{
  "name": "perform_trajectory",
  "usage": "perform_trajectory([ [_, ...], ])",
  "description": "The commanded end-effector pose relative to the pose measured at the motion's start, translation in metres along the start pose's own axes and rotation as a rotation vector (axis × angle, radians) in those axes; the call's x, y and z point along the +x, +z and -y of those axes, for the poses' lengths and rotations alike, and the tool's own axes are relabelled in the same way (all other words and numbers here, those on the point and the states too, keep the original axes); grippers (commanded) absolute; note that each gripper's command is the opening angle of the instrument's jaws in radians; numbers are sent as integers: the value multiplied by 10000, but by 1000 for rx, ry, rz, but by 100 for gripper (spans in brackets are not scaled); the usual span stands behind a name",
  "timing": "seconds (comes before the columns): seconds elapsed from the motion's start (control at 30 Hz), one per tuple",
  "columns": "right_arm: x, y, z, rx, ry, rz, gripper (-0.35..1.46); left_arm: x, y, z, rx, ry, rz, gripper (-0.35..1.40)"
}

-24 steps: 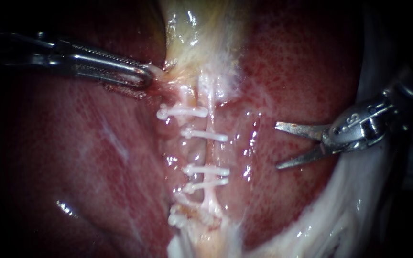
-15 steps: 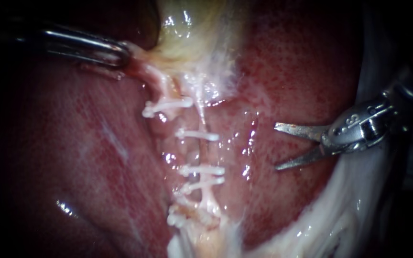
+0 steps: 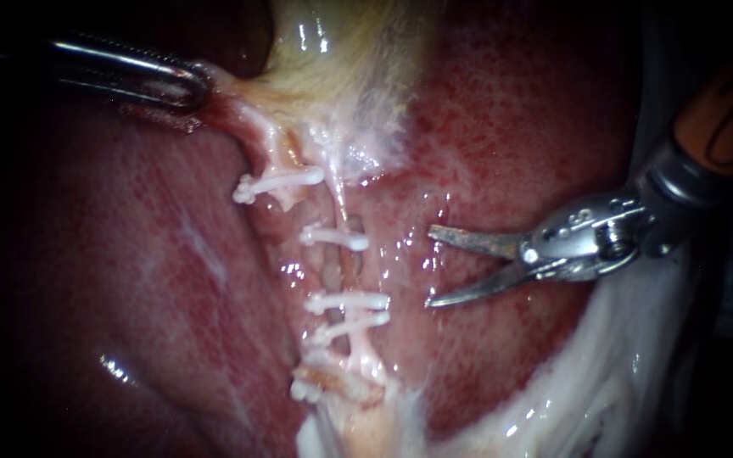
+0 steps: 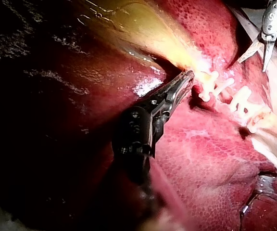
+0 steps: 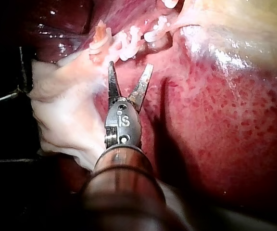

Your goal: Go to the cutting position right tube

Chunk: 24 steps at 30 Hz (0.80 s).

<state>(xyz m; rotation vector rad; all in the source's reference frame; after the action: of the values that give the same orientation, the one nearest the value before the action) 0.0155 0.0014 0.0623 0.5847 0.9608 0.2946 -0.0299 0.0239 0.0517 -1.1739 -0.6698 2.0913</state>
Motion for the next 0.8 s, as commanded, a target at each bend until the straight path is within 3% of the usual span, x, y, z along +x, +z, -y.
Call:
perform_trajectory([
  [0.03,-1,5,-2,14,12,2,143,0,0,0,0,0,0,-35],
  [0.33,-25,55,-23,102,66,21,143,0,1,0,1,0,0,-35],
  [0.5,-37,73,-26,141,82,33,143,0,1,0,1,0,0,-35],
  [0.8,-31,89,-32,233,77,-34,141,0,1,0,1,0,0,-35],
])
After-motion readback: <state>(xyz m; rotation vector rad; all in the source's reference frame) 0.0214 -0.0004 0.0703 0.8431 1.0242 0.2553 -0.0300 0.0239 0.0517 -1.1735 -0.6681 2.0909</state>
